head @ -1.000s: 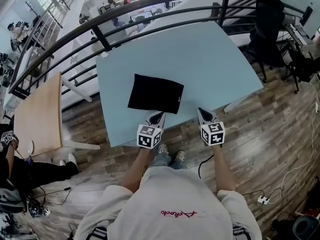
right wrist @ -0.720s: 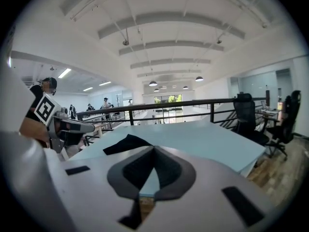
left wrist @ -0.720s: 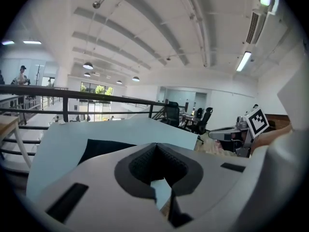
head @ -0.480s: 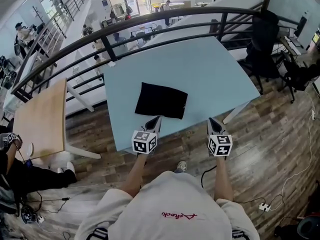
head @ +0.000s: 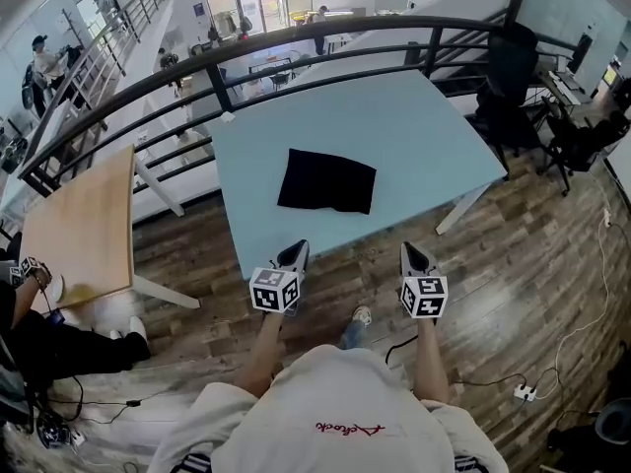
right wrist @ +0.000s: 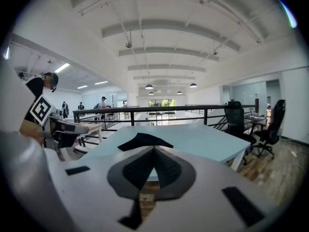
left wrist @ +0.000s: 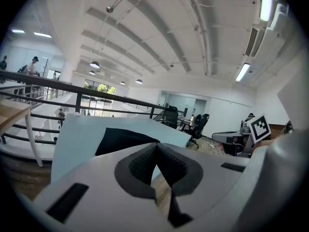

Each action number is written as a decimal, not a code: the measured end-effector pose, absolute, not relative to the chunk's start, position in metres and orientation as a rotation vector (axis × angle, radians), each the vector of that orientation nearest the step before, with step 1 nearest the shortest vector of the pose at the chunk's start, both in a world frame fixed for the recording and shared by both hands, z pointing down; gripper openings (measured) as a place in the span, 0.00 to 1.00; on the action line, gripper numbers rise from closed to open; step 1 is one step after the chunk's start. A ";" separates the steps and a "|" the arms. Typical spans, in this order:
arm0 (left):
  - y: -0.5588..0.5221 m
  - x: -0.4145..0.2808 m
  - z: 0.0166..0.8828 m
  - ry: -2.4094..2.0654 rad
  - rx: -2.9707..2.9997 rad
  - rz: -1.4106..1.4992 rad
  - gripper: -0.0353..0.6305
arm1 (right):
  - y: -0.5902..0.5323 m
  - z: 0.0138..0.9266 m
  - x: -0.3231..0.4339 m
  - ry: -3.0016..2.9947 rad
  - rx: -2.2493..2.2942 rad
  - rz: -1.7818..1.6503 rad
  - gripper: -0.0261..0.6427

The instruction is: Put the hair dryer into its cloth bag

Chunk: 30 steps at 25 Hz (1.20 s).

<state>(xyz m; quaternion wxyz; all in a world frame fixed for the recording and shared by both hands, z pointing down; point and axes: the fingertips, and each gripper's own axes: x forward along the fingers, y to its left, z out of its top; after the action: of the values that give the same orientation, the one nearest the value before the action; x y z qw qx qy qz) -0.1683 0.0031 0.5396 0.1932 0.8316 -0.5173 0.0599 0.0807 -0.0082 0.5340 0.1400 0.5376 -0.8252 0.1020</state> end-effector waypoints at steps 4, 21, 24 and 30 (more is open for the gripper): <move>0.032 -0.167 0.541 -1.415 2.365 0.164 0.06 | 0.027 0.537 0.072 -2.375 1.571 0.301 0.06; 0.167 -0.139 0.527 -1.317 2.456 0.151 0.06 | 0.167 0.515 0.064 -2.378 1.607 0.231 0.06; 0.183 -0.132 0.526 -1.320 2.459 0.152 0.06 | 0.184 0.515 0.065 -2.386 1.589 0.227 0.06; 0.199 -0.121 0.520 -1.326 2.462 0.149 0.06 | 0.200 0.511 0.066 -2.413 1.572 0.227 0.06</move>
<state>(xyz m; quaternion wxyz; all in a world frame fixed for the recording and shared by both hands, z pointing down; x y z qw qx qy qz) -0.1214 0.1991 0.5197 0.1696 0.8664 -0.4667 0.0526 0.0663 0.2000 0.5108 0.1262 0.5400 -0.8285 0.0780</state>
